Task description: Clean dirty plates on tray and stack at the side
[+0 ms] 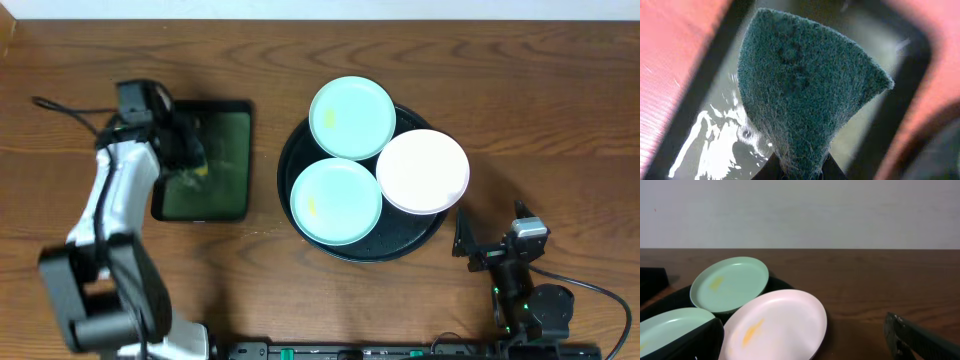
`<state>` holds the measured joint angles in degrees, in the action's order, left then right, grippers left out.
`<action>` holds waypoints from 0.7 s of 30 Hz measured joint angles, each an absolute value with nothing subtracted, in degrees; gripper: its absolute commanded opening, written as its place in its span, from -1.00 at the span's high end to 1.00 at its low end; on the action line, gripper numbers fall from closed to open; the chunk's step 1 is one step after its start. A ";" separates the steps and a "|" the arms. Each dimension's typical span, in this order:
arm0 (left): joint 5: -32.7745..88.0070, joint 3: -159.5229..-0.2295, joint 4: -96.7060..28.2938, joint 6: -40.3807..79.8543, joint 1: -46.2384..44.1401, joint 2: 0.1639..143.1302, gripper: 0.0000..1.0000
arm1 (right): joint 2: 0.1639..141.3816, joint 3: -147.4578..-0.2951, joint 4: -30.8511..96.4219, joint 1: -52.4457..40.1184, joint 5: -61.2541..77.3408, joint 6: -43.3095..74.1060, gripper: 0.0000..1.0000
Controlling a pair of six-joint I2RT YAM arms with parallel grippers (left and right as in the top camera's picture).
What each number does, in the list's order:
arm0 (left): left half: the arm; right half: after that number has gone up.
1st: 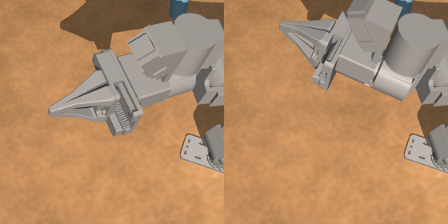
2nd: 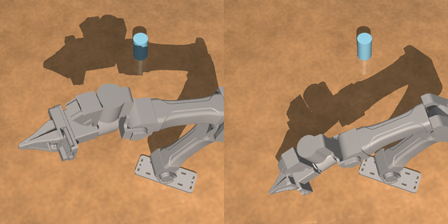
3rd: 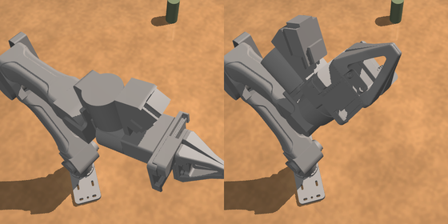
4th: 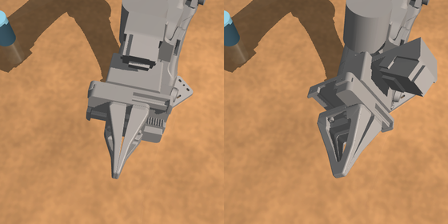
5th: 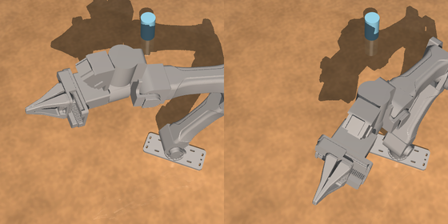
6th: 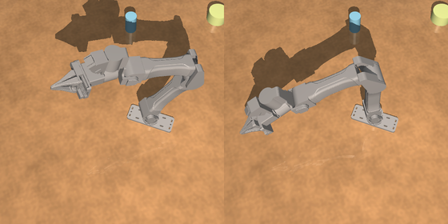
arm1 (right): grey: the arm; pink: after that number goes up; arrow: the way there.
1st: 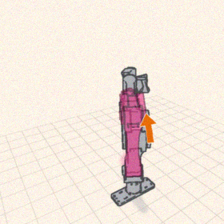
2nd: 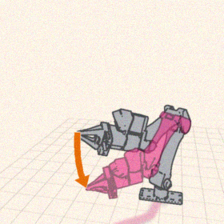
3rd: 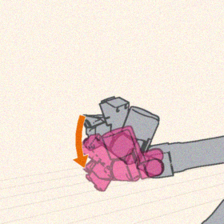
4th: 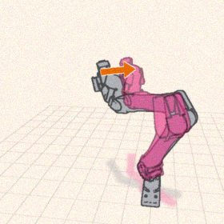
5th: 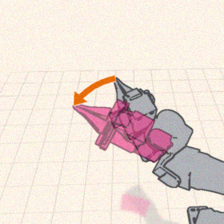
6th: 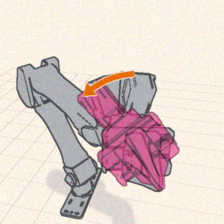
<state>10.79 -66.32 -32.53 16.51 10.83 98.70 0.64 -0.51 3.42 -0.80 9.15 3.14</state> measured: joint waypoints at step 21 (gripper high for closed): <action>2.61 -64.14 -30.65 16.51 6.90 90.74 0.86 | 0.62 -0.51 3.42 -0.80 9.17 3.14 -0.98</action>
